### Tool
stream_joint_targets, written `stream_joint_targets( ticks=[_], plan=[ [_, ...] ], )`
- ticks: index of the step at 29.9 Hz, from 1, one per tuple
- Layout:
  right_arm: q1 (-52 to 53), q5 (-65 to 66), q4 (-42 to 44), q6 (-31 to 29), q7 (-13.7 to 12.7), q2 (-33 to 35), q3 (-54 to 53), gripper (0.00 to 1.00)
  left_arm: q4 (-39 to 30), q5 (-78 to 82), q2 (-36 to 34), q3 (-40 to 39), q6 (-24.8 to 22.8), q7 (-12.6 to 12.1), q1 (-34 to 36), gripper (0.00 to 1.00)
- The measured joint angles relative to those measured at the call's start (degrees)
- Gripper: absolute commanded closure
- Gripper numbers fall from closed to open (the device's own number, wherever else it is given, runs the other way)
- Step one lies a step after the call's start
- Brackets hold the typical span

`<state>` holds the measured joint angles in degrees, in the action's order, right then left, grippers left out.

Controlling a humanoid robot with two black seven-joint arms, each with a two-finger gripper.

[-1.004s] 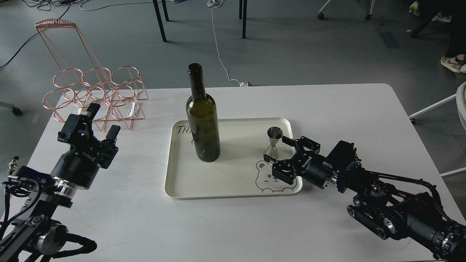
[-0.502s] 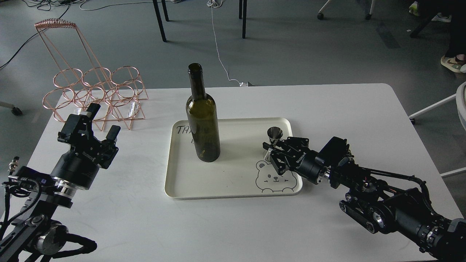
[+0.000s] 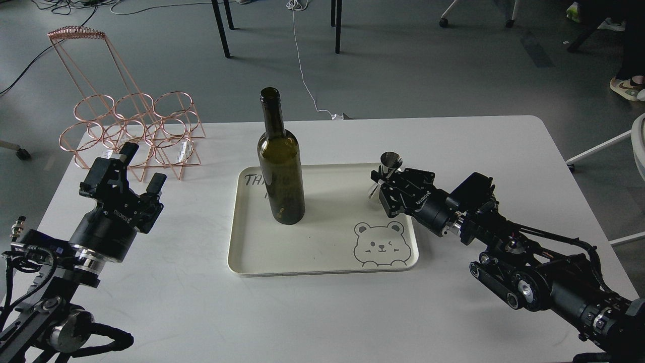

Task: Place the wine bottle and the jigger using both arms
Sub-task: 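Lift the jigger off the tray with the right gripper, then lower the jigger onto the table beside the tray and release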

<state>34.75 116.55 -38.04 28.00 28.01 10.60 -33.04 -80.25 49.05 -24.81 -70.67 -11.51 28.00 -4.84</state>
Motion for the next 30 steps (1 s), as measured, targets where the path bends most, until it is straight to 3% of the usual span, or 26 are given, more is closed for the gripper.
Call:
stream_joint_targets(
  ticks=[14,30],
  plan=[
    [-7.1,-15.5,-6.3,0.0,0.0,15.3,-4.1,0.83,0.0,0.0,0.1,0.0,-0.1,0.0,0.1,0.02],
    [-10.5,-17.1,-0.7,0.0,0.0,16.5,-3.5,0.79,0.0,0.0,-0.3,0.9,-0.1,0.0,0.1,0.02]
  ],
)
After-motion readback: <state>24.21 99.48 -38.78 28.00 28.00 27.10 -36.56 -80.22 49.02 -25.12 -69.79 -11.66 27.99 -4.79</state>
